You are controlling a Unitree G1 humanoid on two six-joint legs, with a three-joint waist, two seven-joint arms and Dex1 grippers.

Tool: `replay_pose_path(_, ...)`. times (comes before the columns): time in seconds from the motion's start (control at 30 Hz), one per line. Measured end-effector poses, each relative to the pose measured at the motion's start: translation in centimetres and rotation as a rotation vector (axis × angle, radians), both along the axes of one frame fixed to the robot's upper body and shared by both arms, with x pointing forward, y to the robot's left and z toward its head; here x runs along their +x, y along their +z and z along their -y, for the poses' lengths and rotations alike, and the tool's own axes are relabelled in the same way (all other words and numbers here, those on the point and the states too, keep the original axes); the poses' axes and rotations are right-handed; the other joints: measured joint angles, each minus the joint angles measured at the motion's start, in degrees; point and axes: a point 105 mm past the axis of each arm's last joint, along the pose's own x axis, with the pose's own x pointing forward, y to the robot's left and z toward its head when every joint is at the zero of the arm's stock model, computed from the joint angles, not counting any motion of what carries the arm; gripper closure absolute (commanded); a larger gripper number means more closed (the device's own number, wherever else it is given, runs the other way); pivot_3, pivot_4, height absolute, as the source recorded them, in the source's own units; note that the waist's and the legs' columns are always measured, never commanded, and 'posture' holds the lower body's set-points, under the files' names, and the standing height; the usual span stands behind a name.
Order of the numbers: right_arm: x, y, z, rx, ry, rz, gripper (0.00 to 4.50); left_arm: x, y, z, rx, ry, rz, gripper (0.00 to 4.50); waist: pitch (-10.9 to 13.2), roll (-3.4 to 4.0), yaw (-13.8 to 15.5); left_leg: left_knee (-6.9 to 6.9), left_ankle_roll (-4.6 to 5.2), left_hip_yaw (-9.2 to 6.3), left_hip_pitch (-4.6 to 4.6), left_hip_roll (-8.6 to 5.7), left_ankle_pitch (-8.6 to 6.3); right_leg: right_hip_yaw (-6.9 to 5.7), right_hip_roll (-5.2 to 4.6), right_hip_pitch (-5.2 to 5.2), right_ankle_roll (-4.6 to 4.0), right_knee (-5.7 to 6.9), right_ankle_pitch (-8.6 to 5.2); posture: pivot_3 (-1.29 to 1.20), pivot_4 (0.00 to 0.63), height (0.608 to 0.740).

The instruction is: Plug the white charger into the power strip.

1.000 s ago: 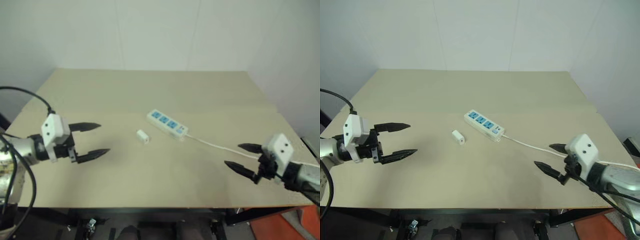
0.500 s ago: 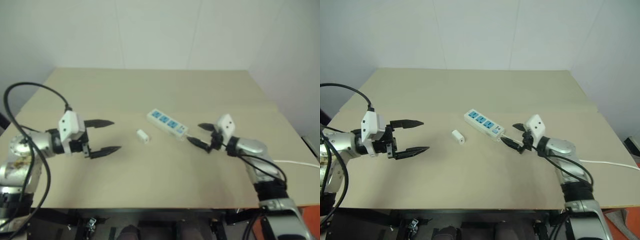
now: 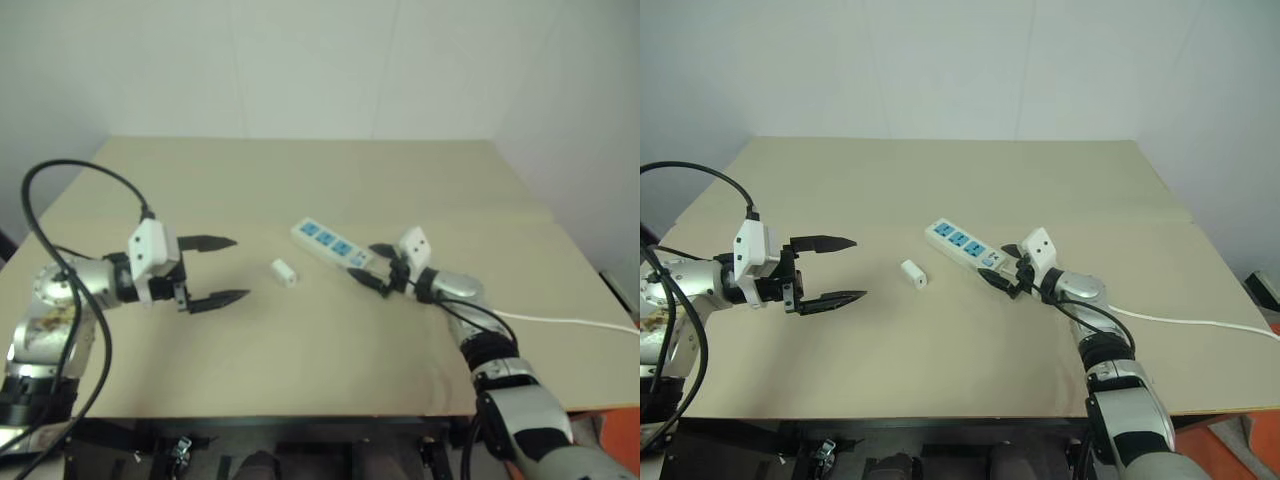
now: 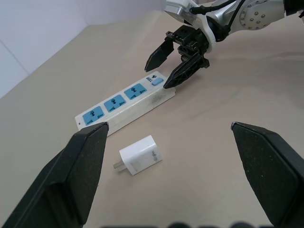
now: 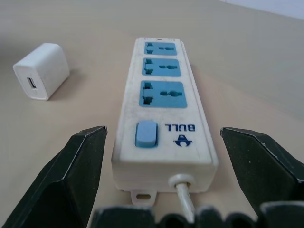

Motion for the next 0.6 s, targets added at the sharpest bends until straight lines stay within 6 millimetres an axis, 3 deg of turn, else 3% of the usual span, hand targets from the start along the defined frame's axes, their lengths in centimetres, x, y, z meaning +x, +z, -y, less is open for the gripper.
replay_pose_path(0.23, 0.1, -1.5, -0.5, 0.017, -0.021, -0.04, 0.02, 0.1, -0.1, 0.1, 0.011, 0.003, 0.01, 0.0, 0.0, 0.01, -0.2, -0.02, 0.0, -0.01, 0.02, 0.01, 0.0, 0.01, 0.01, -0.01, 0.0, 0.02, 0.0, 0.0, 0.15, 0.74)
replay_pose_path(0.6, 0.9, -1.1, -2.0, 0.036, -0.014, -0.049, 0.02, 0.1, -0.6, 0.5, 0.011, -0.008, 0.0, 0.0, 0.0, 0.01, -0.3, -0.02, 0.0, -0.02, 0.02, 0.01, 0.0, 0.0, 0.01, -0.01, 0.0, 0.01, 0.0, 0.0, 0.15, 0.74)
